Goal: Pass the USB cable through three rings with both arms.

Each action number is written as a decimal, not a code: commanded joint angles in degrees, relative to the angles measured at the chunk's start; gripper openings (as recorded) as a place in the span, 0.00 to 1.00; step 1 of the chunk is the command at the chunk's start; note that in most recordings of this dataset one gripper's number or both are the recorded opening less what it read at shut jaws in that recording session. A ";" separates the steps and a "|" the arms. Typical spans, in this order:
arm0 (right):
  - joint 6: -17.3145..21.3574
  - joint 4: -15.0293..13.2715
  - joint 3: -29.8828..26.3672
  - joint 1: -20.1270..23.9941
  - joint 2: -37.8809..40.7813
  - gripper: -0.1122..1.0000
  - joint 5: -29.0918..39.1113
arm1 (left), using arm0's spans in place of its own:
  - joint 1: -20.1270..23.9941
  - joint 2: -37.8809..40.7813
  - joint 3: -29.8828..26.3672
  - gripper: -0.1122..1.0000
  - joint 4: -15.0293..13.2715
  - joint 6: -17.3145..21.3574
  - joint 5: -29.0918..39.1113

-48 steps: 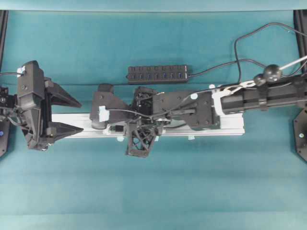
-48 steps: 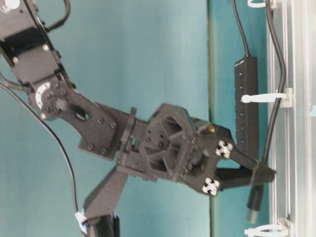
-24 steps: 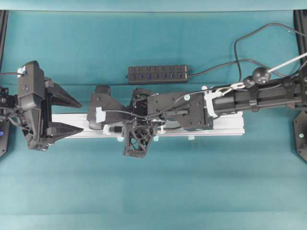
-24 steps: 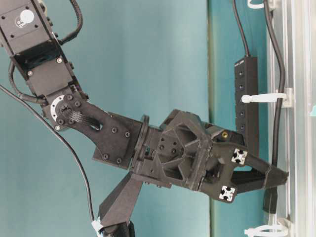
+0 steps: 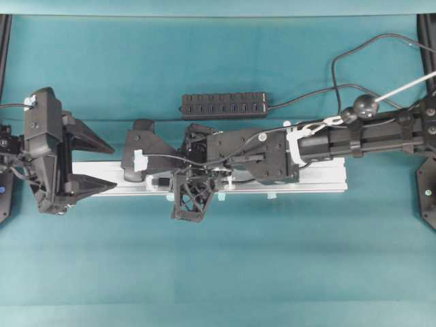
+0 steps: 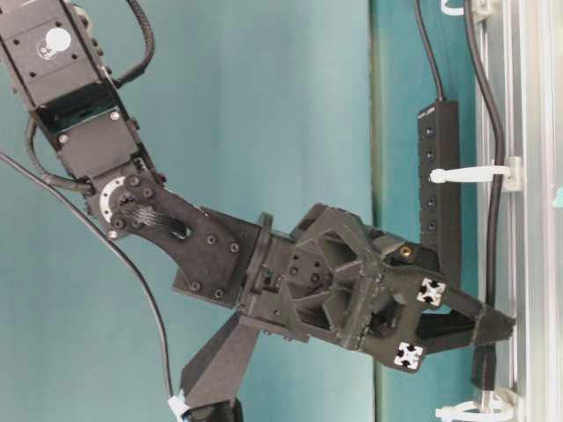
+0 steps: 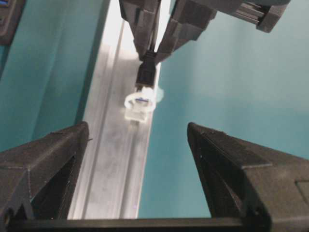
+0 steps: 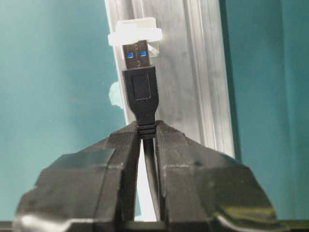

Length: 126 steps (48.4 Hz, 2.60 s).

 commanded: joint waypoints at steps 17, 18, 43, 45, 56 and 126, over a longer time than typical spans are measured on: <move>-0.09 0.18 -2.64 -0.18 0.88 0.04 -2.64 | -0.09 -2.64 0.62 0.89 0.09 -0.09 0.79; -0.09 0.18 -2.81 -0.18 0.97 0.04 -2.72 | -0.09 -2.64 0.62 0.89 0.09 -0.09 0.88; 0.00 0.53 -3.78 -0.18 1.67 0.04 -6.33 | -0.18 -2.46 0.88 0.89 0.09 -0.09 0.70; 0.09 0.70 -3.78 -0.18 1.67 0.04 -6.59 | -0.18 -2.29 0.88 0.89 0.09 0.00 0.62; 0.09 1.85 -3.16 -0.18 1.49 0.04 -6.77 | -0.79 0.18 1.76 0.88 0.09 -0.09 -2.72; 0.18 2.55 -2.99 -0.18 1.41 0.04 -8.17 | -0.88 25.22 -2.20 0.80 0.18 0.97 -19.34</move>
